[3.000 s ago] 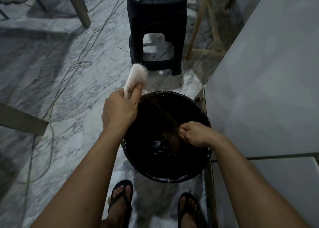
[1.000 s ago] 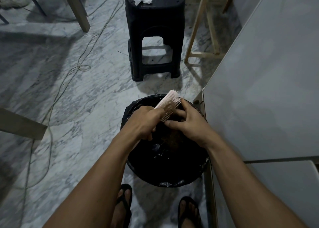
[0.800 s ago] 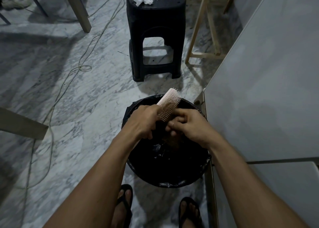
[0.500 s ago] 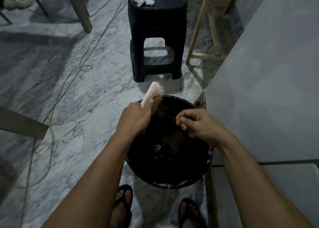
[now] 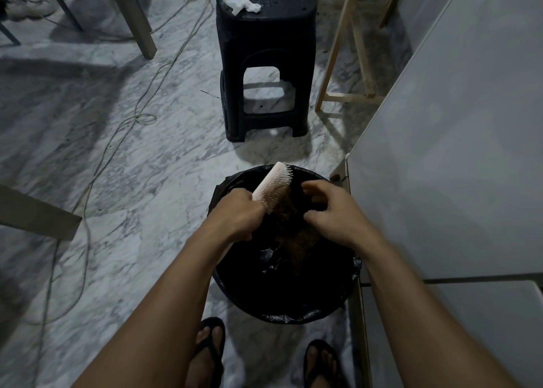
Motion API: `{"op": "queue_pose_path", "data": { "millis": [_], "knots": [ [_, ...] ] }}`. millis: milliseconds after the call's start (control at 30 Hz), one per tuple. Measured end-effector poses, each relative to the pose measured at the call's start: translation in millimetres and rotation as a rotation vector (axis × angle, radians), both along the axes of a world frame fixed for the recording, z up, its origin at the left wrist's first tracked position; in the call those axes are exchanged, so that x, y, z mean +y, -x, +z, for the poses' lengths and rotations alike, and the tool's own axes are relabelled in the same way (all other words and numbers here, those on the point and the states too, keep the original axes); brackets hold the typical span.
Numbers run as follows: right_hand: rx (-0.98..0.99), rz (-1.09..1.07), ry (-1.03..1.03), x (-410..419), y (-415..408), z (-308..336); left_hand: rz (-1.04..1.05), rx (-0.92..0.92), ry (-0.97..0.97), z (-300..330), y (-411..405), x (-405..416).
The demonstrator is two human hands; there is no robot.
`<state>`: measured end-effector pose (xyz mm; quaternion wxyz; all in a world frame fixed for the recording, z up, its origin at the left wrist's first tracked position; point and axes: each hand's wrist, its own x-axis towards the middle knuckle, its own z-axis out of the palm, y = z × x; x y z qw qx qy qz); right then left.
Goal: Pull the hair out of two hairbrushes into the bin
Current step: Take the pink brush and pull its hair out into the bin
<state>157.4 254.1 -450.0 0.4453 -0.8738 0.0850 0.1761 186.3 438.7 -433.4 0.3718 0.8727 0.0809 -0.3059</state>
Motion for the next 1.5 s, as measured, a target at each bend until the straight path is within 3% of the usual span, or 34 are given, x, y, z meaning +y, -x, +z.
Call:
{"op": "queue_pose_path", "data": {
  "millis": [100,367,633,833,1067,1367,1500],
  "knots": [
    [-0.037,-0.074,-0.195,10.3,1.8,0.5,-0.035,-0.026,0.021,-2.0,2.1,-4.1],
    [0.004,-0.044,-0.183,17.1,4.0,-3.8,-0.071,-0.016,0.082,-7.8,4.7,-5.7],
    [0.06,-0.1,-0.114,-19.5,2.0,-0.1,0.122,-0.093,-0.022,-5.7,-9.2,14.7],
    [0.036,-0.025,-0.139,-7.1,2.1,-1.6,0.251,0.04,0.158,11.2,0.2,1.1],
    [-0.134,0.074,-0.14,11.7,3.7,-1.6,0.205,0.028,0.071,8.1,6.5,-5.5],
    [-0.067,0.182,-0.144,18.5,7.4,-2.0,0.135,-0.132,-0.106,-5.4,4.1,-4.3],
    [-0.004,0.2,-0.15,16.6,7.9,1.4,0.137,-0.283,-0.217,-5.1,3.5,-1.2]
  ]
}}
